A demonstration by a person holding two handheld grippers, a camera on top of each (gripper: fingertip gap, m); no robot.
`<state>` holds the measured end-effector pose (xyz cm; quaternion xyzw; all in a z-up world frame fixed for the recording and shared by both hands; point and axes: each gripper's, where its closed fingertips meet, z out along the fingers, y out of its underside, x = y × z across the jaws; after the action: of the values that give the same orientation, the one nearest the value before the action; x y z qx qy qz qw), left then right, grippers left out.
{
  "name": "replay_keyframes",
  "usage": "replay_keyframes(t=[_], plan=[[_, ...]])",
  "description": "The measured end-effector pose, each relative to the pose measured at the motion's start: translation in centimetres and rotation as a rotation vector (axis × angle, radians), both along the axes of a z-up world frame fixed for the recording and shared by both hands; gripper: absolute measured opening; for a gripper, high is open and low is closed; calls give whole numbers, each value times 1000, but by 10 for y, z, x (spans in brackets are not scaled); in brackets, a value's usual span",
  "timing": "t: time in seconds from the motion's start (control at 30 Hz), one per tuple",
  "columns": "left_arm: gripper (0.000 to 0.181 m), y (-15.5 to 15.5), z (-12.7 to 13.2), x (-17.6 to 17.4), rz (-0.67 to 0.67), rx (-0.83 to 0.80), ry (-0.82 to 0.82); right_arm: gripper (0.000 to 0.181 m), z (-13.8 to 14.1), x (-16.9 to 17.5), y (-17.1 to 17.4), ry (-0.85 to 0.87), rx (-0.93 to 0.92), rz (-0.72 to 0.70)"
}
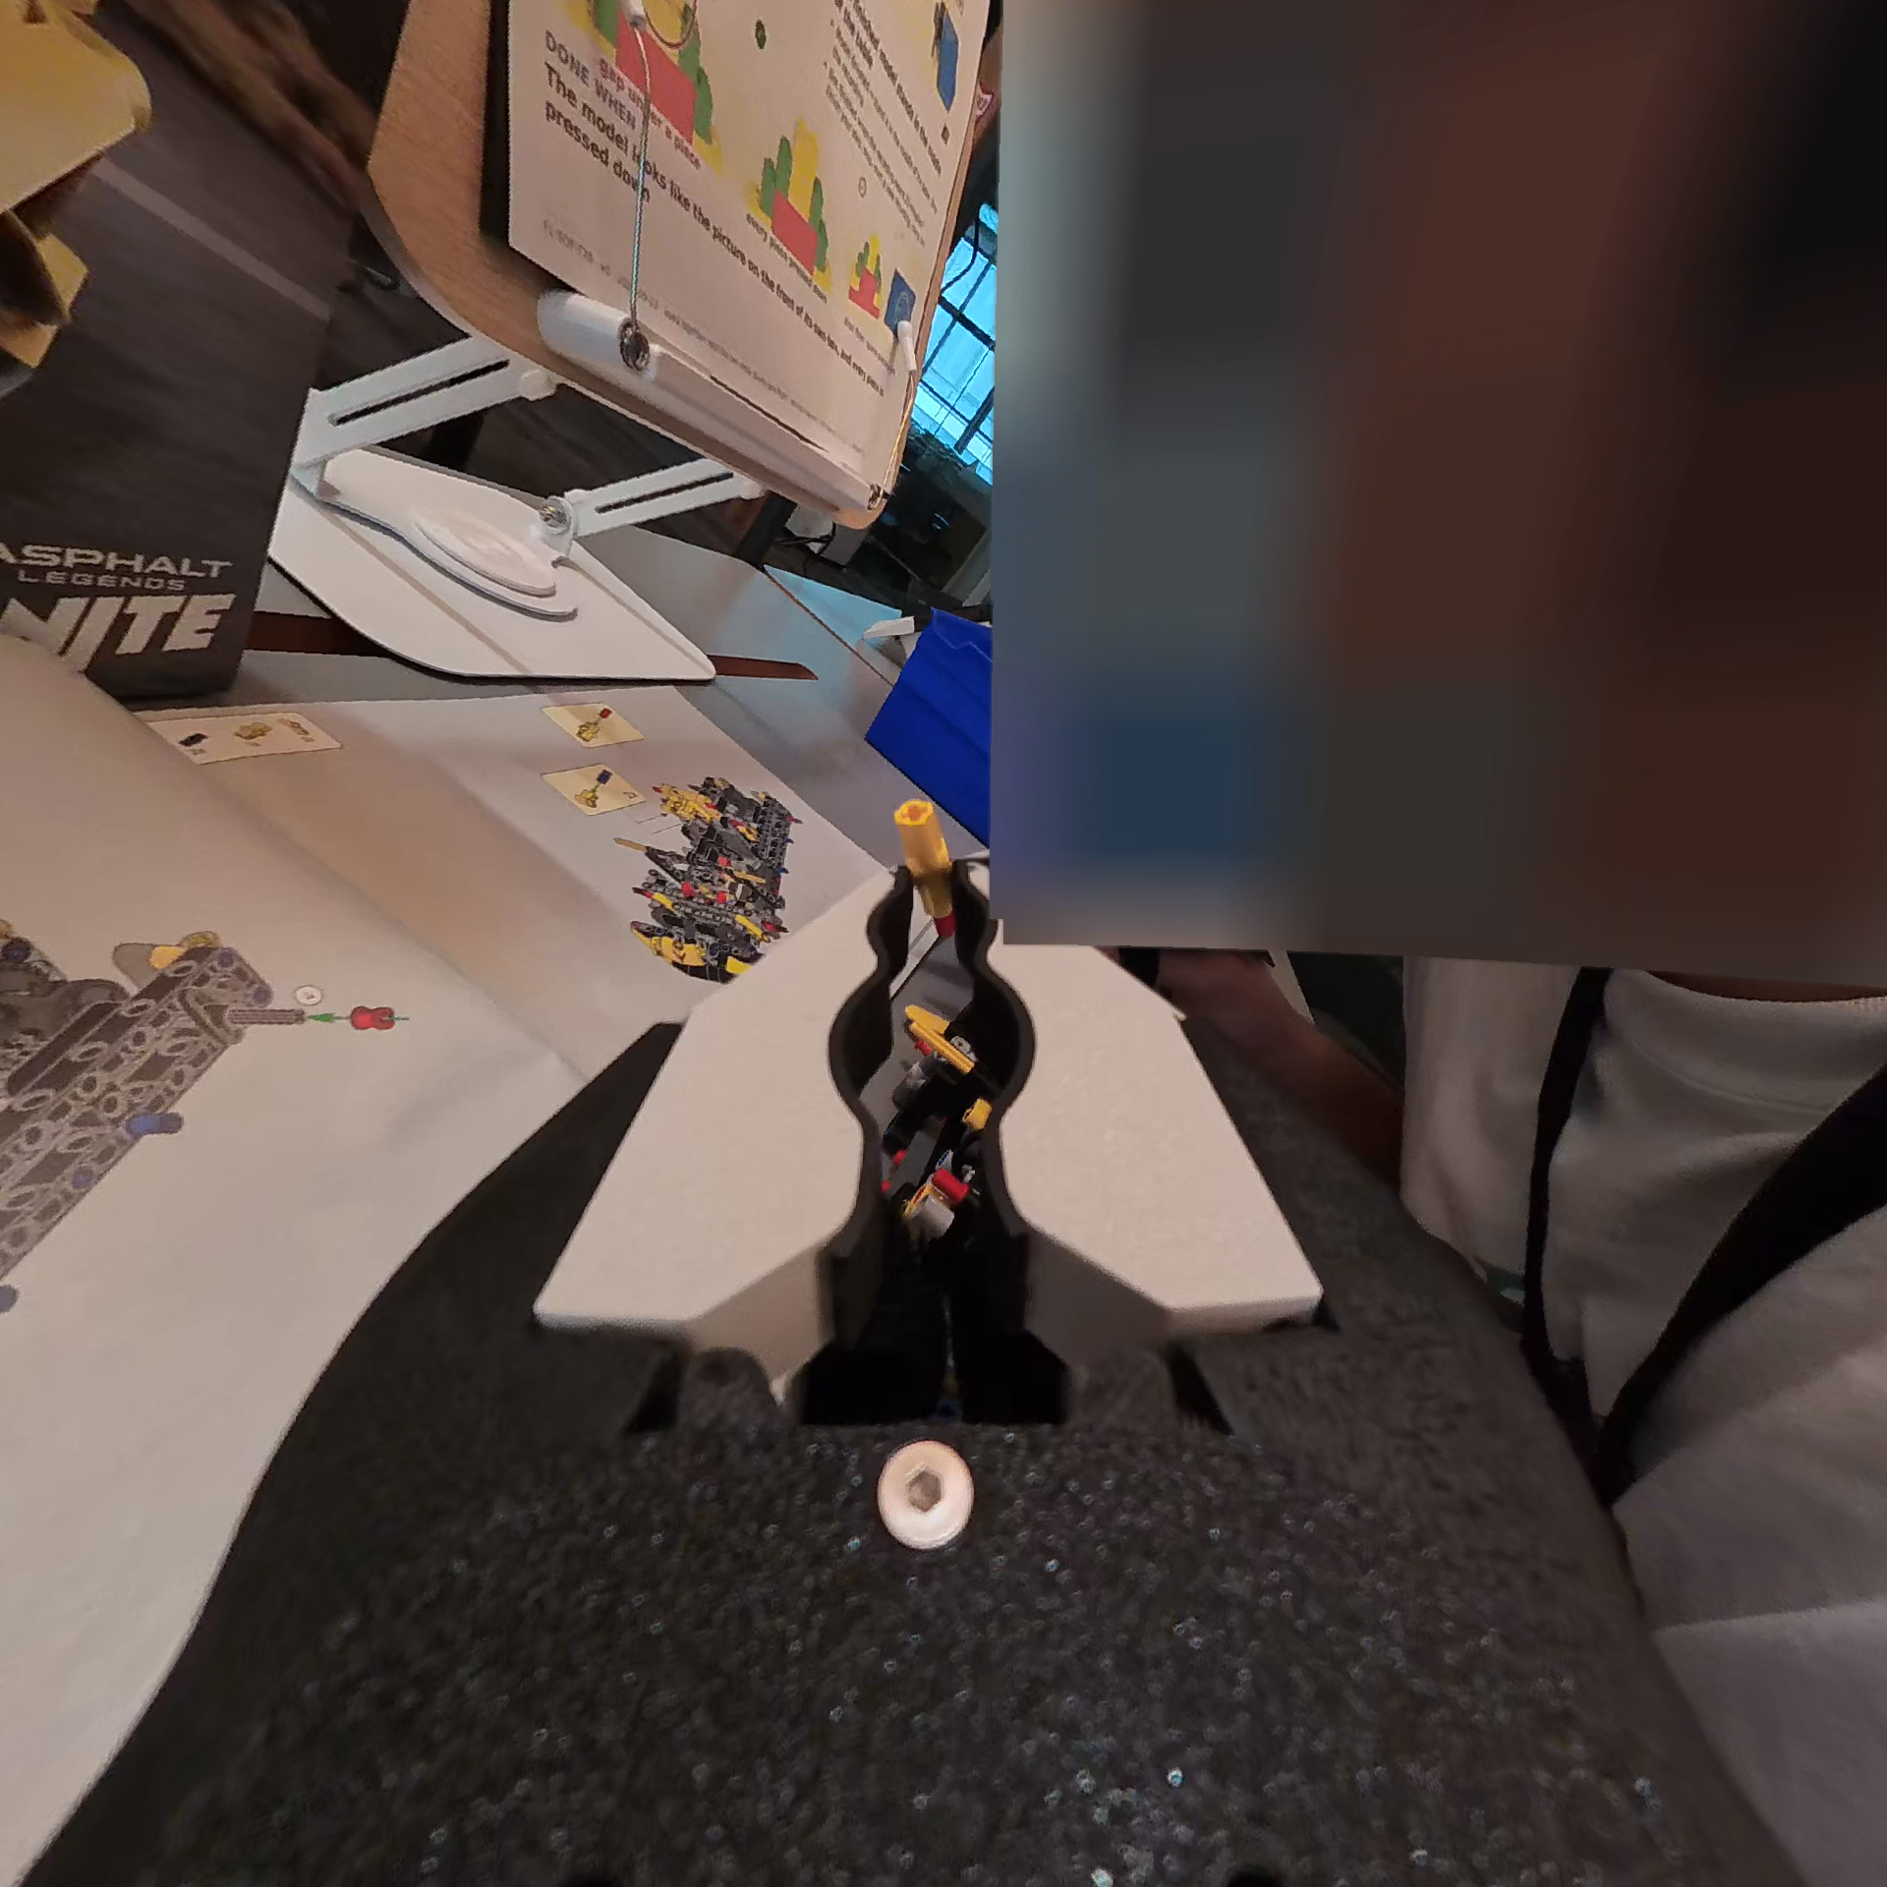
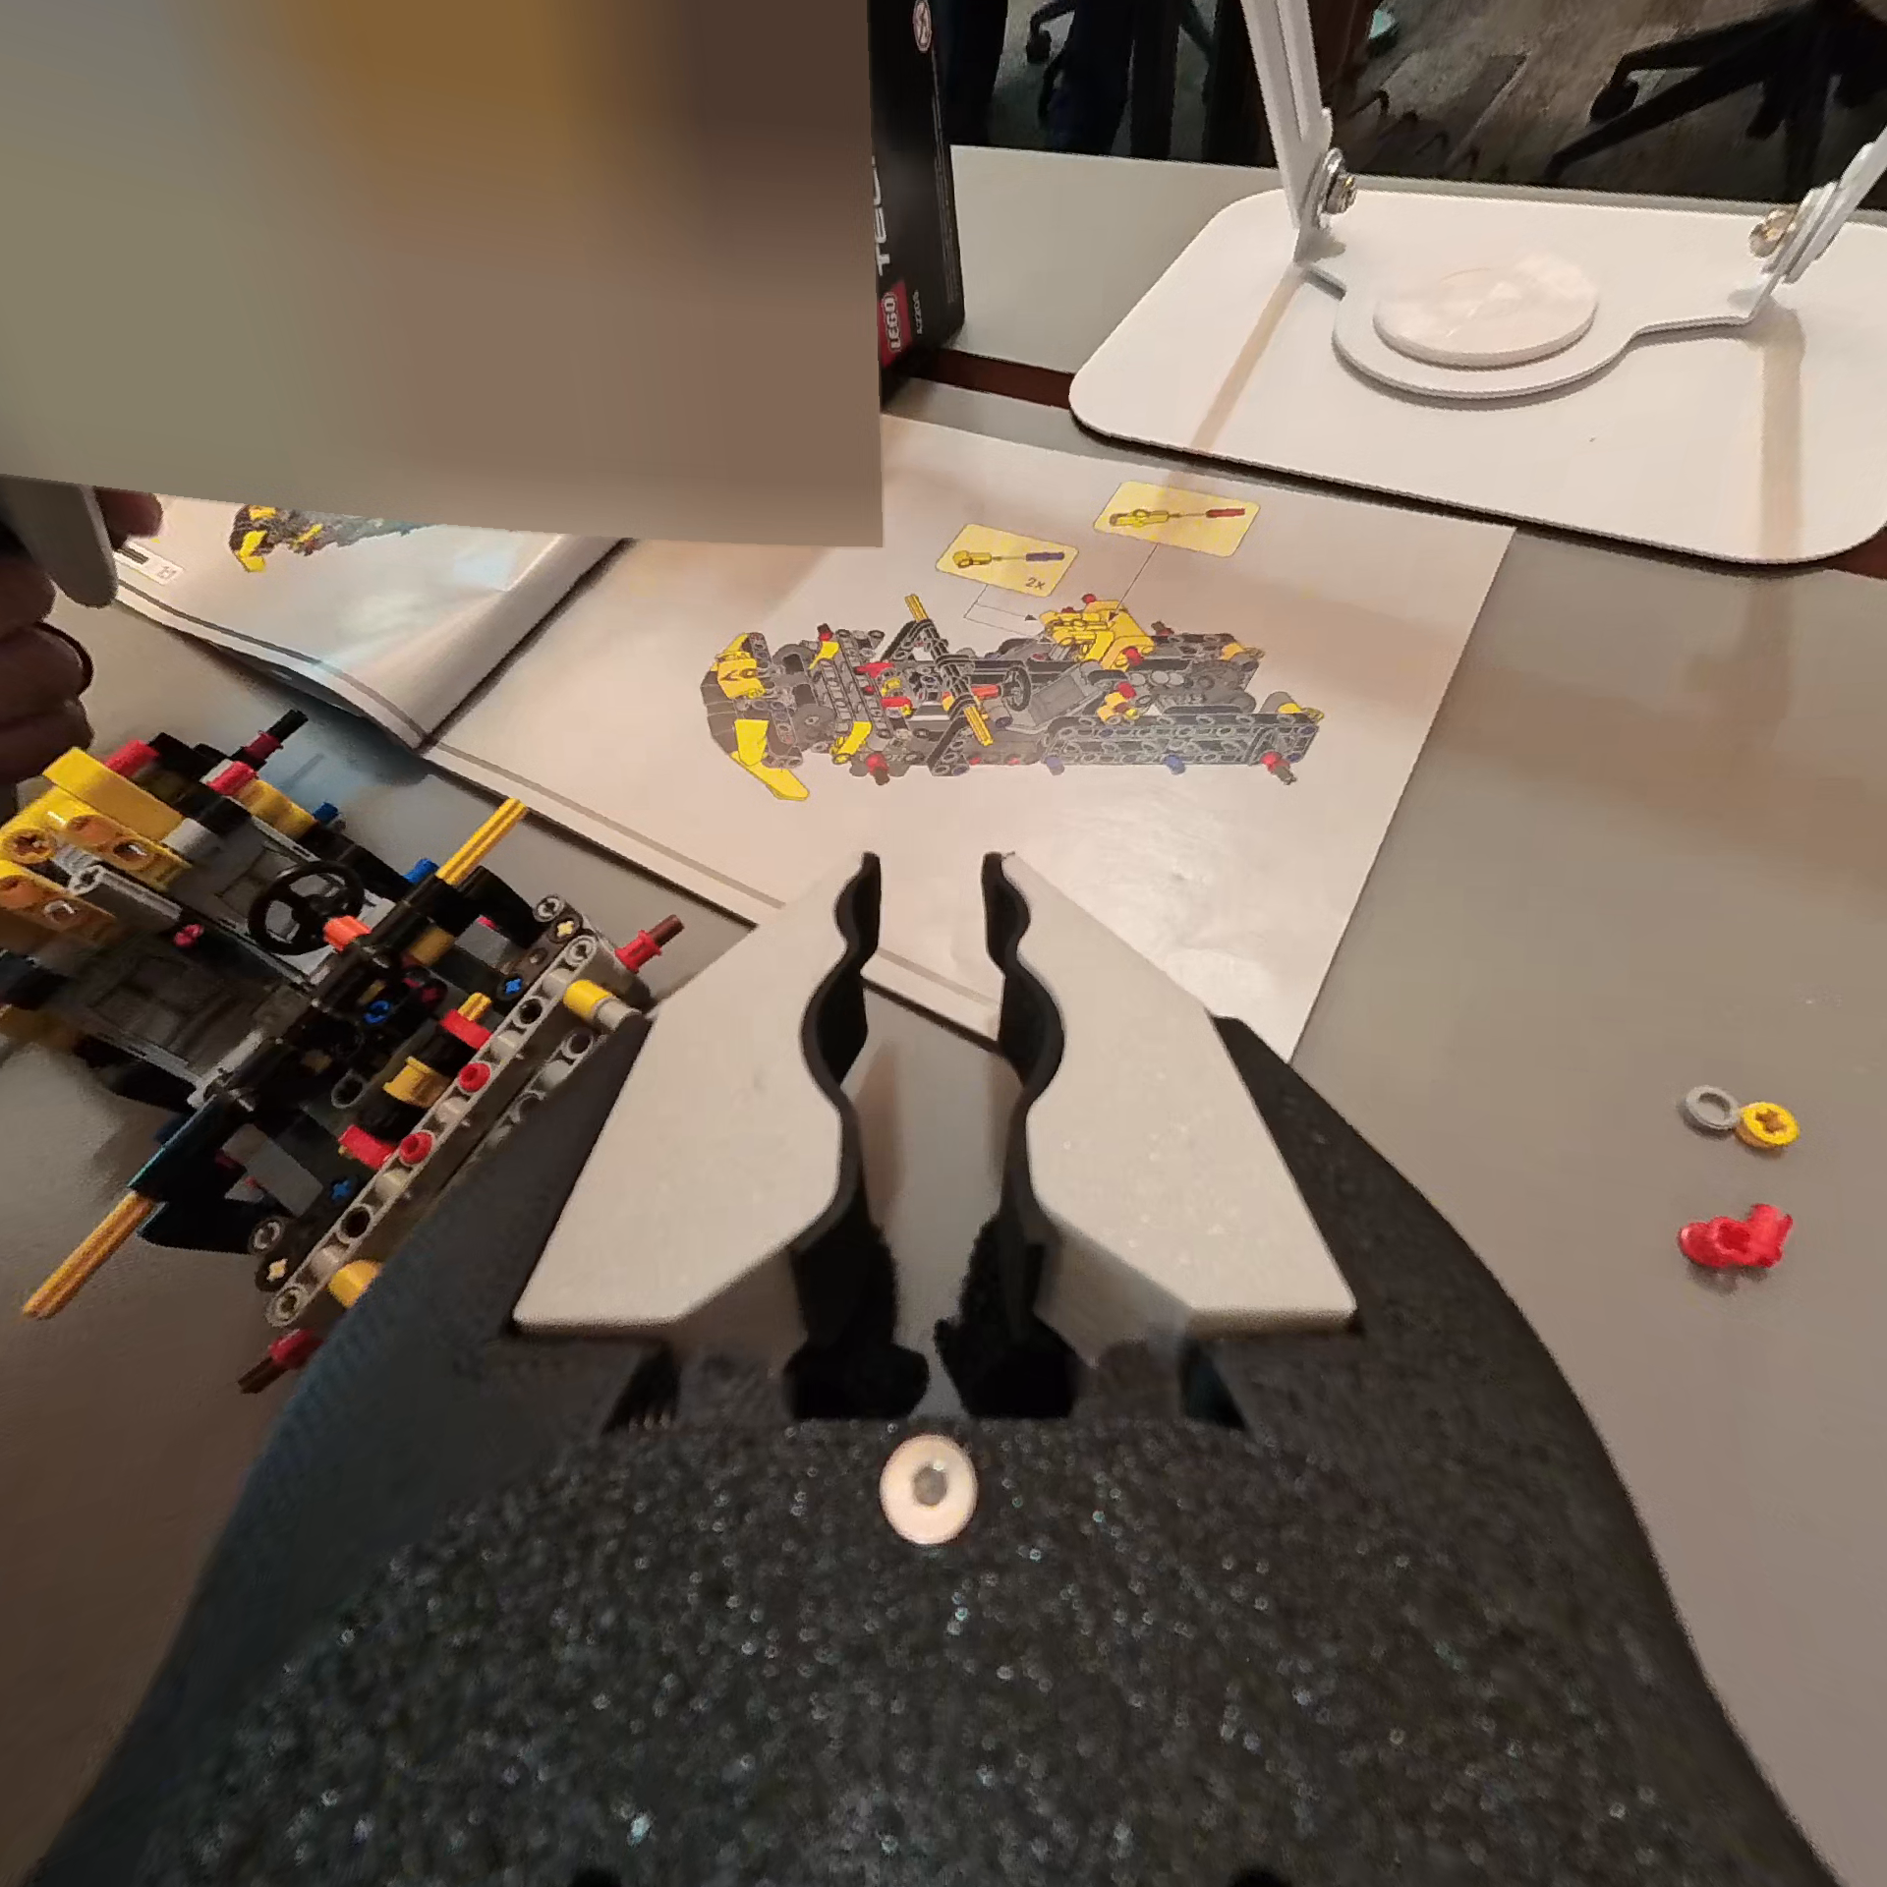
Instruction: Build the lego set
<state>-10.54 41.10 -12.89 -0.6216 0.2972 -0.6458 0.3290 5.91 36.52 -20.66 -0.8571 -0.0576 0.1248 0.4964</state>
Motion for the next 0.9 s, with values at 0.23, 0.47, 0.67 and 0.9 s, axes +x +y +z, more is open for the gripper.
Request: replay_keyframes(t=[0.23, 0.47, 0.67, 0.9], plan=[[8, -3, 0, 1, -9, 22, 16, 18, -3, -1, 0, -1, -6, 4], [8, -5, -4, 3, -19, 30, 33, 17, -4, 0, 0, 16, -14, -1], [8, -6, -9, 5, -25, 44, 57, 17, -4, 1, 0, 20, -15, -4], [8, -7, -11, 5, -26, 51, 67, 17, -5, 0, 0, 49, -27, 1]])
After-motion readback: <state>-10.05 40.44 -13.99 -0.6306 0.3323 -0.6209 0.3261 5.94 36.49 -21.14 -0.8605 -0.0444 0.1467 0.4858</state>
